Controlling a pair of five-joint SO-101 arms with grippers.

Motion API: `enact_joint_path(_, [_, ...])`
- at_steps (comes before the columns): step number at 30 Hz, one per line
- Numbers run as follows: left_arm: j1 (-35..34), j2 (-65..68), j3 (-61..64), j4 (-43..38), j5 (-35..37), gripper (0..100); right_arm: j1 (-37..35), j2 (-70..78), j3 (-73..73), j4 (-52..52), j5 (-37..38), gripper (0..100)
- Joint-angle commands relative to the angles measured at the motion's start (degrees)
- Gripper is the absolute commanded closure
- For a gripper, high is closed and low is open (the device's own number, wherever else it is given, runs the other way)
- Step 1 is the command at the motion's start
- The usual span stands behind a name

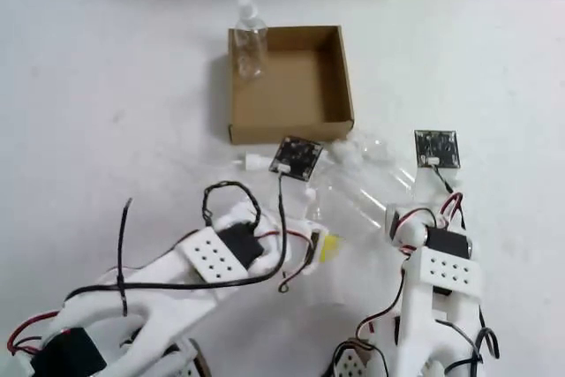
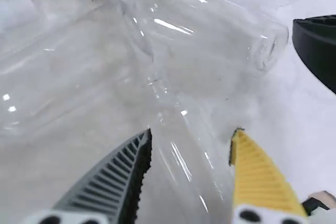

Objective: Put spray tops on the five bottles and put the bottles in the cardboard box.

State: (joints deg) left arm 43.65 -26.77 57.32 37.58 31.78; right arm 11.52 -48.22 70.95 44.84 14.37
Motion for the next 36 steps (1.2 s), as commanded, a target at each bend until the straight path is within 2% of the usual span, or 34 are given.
enact_joint_path(1, [0.3,0.5,-3.3,-0.7,2.5,74,0.3,0.1,-0.4,-1.8,1.4,98.0])
enact_joint_path(8, [0.2,0.6,-3.3,2.6,2.6,74,0.2,0.1,-0.4,-1.9,1.6,98.0])
enact_joint_path(11, [0.2,1.5,-3.6,2.5,5.0,71,0.2,0.1,-0.4,-1.9,1.6,98.1])
enact_joint_path(16, [0.3,11.4,-11.1,7.8,7.5,63,0.2,0.1,-0.4,-1.9,1.6,98.1])
enact_joint_path(20, [0.2,20.7,-17.8,11.7,8.3,64,0.2,0.2,-0.4,-1.9,1.6,98.1])
enact_joint_path(26, [0.2,29.6,-22.1,12.0,9.6,64,0.2,0.2,-0.4,-1.9,1.6,98.1])
enact_joint_path(30, [-0.8,29.3,-22.2,11.9,9.3,70,0.2,0.2,-0.4,-1.9,1.6,98.1])
enact_joint_path(36, [-3.9,23.8,-19.9,12.0,3.4,90,0.2,0.2,-0.4,-1.9,1.7,98.1])
